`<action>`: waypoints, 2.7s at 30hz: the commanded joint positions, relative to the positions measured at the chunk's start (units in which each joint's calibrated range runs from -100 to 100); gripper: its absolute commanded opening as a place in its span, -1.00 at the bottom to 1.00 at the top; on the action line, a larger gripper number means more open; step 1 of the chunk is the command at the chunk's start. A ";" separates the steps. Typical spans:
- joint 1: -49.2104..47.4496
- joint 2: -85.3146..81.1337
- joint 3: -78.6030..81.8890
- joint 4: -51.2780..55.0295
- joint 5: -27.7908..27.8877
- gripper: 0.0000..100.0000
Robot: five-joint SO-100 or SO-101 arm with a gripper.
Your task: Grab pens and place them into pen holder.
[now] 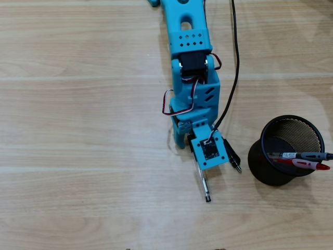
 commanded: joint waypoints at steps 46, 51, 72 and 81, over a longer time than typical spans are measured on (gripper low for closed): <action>-17.27 -15.14 23.94 -68.14 -18.08 -0.96; -18.00 -15.22 24.48 -68.23 -18.08 -0.95; -10.02 -38.72 22.67 -41.33 4.55 -0.73; -1.63 -33.14 19.95 15.48 5.70 -0.63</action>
